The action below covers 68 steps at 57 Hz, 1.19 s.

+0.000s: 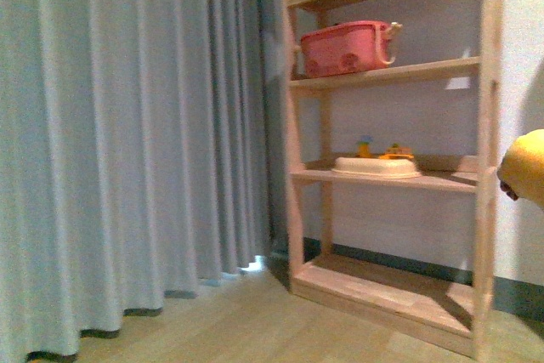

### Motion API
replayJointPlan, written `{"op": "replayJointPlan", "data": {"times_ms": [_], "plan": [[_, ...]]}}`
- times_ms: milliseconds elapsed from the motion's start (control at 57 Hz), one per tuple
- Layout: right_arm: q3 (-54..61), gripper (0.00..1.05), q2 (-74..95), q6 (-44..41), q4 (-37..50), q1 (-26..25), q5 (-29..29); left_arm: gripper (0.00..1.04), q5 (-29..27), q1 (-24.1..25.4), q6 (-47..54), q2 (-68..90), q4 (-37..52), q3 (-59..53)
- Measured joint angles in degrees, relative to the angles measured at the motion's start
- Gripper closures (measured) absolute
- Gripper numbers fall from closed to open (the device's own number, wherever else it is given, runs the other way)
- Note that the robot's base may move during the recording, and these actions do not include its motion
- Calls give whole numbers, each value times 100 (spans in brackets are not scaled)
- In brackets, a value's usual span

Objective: Put away toys

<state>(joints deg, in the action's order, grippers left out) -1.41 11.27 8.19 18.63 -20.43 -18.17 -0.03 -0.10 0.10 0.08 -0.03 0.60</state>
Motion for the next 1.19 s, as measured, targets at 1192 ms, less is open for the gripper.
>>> {"op": "replayJointPlan", "data": {"times_ms": [1192], "plan": [[0, 85, -4, 0, 0, -4, -9, 6, -2, -2, 0, -2, 0, 0]]}}
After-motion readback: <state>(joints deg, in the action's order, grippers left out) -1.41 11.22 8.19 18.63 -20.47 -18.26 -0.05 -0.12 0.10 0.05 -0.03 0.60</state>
